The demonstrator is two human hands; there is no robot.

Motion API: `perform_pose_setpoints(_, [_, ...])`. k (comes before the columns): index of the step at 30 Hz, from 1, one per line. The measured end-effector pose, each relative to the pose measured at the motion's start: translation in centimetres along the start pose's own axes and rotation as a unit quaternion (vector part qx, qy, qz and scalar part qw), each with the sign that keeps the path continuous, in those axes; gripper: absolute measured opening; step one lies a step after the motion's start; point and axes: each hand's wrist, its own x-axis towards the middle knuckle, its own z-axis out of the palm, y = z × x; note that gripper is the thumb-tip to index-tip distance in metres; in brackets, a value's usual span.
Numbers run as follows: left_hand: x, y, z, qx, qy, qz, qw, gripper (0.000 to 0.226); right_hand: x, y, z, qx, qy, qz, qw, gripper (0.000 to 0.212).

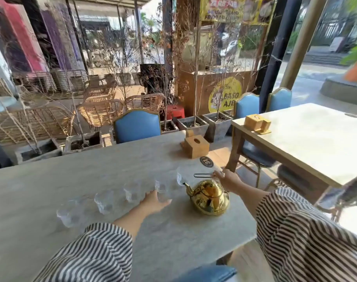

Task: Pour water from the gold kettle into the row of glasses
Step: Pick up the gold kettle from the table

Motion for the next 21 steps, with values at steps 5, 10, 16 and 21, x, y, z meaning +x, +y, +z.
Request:
perform_pose_setpoints(5, [0.6,2.1,4.4,-0.039,-0.063,-0.024,0.997,0.092,0.8,1.3,-0.1,0.036,-0.037,-0.018,0.999,0.059])
perform_pose_setpoints(10, [1.8,4.7,7.8,-0.109,-0.09,-0.05,0.989,0.094,2.7,2.0,0.1,0.089,-0.038,-0.019,0.995,0.05])
perform_pose_setpoints(16, [3.7,7.9,10.4,-0.238,-0.13,-0.071,0.96,0.094,6.1,3.0,1.6,0.062,-0.054,-0.058,0.995,0.075])
perform_pose_setpoints(21, [5.3,9.3,11.8,-0.386,-0.132,-0.129,0.904,0.09,8.4,3.8,1.7,0.093,-0.094,-0.059,0.989,0.086])
